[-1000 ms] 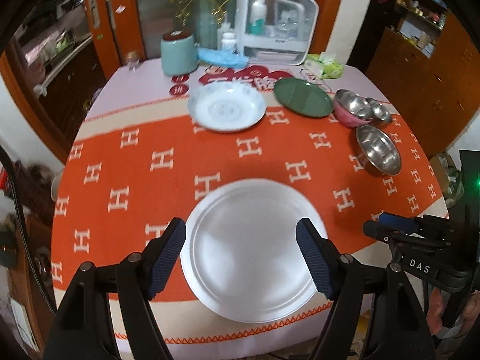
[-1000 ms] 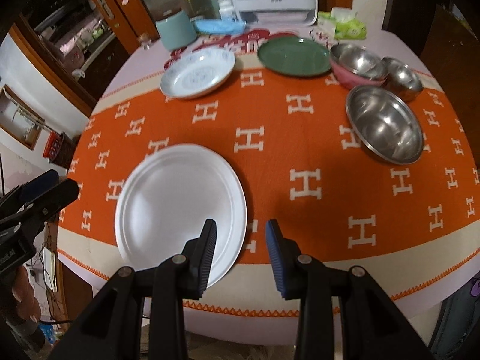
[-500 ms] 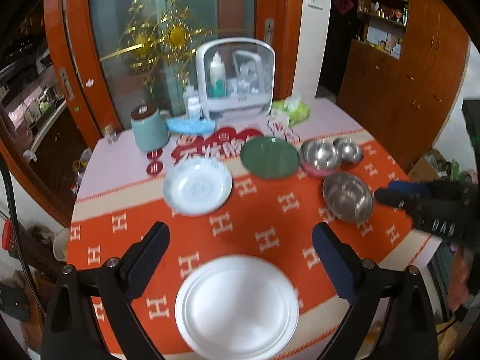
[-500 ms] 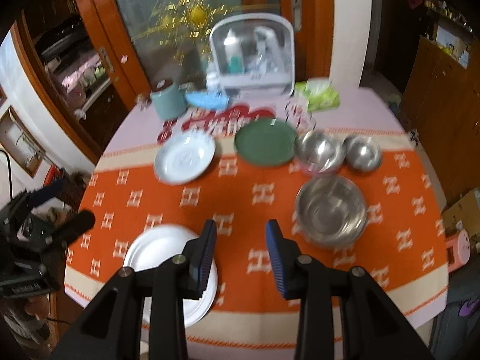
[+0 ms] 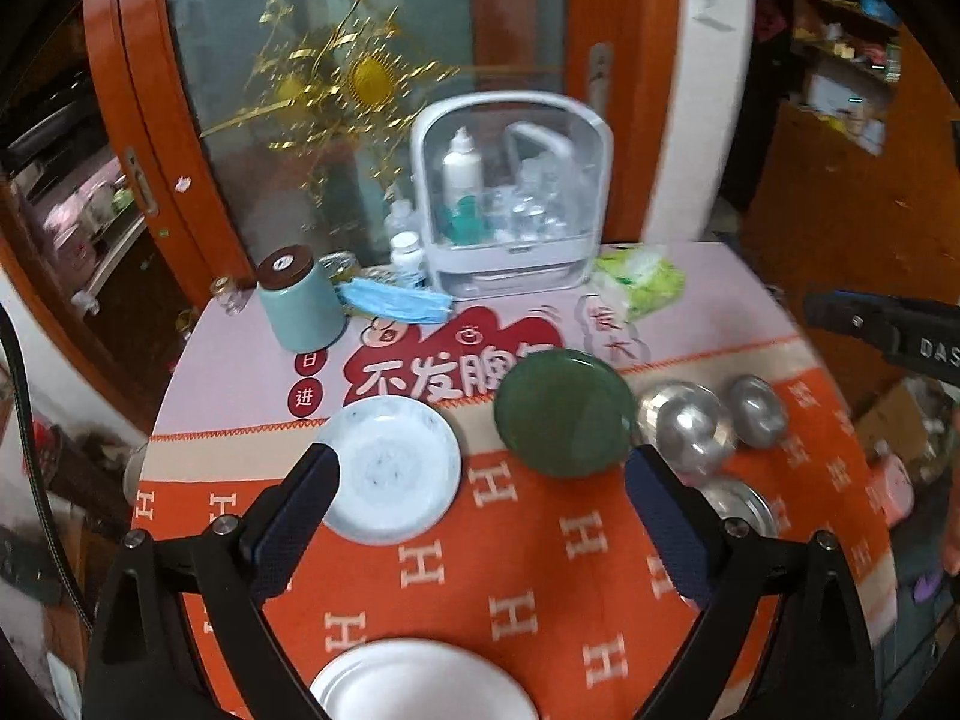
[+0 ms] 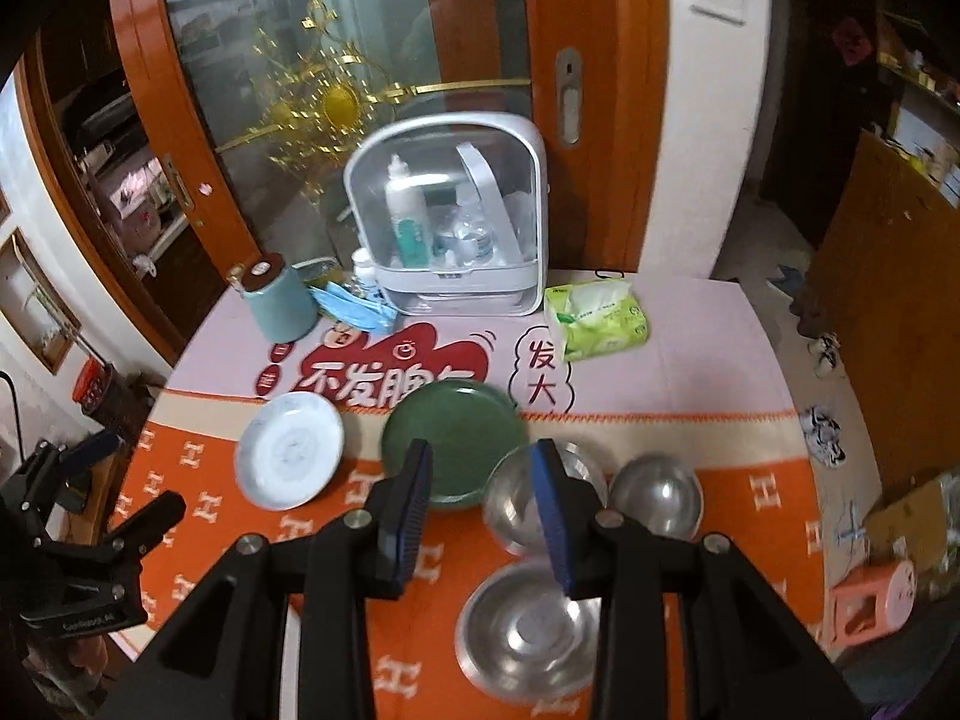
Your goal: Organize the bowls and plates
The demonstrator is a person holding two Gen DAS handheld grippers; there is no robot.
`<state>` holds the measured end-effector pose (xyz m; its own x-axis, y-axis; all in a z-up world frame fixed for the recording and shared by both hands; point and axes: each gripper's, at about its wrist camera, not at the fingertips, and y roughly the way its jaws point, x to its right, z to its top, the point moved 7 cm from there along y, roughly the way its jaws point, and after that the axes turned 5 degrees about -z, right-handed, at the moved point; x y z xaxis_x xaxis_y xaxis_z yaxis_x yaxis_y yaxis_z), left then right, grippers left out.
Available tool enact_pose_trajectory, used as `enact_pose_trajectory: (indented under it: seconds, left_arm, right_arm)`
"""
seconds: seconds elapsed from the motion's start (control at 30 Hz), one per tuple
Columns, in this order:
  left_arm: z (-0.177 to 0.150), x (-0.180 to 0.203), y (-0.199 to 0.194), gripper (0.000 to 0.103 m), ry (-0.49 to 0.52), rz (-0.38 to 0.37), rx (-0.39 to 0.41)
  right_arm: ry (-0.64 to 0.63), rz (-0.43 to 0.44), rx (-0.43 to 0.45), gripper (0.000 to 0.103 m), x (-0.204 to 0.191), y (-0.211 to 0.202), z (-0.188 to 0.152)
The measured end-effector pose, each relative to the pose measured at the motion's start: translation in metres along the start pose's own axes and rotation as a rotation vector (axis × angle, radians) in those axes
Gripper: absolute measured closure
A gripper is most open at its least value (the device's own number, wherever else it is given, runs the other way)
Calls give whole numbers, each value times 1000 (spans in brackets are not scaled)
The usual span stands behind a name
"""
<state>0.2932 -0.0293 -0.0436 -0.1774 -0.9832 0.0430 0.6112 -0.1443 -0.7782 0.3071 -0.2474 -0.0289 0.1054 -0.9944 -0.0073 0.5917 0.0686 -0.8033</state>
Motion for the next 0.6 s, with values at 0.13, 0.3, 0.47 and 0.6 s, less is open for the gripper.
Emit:
enact_pose_trajectory:
  seconds: [0.13, 0.3, 0.47, 0.6]
  left_arm:
    - [12, 2, 71, 8, -38, 72, -52]
    - [5, 2, 152, 8, -61, 134, -138]
    - [-7, -3, 212, 11, -118, 137, -226]
    - [-18, -8, 244, 18, -207, 91, -304]
  right_arm:
    - [-21, 46, -94, 68, 11, 77, 16]
    - [-12, 83, -244, 68, 22, 175, 16]
    - [20, 122, -382, 68, 29, 245, -2]
    - [25, 147, -464, 68, 31, 279, -17]
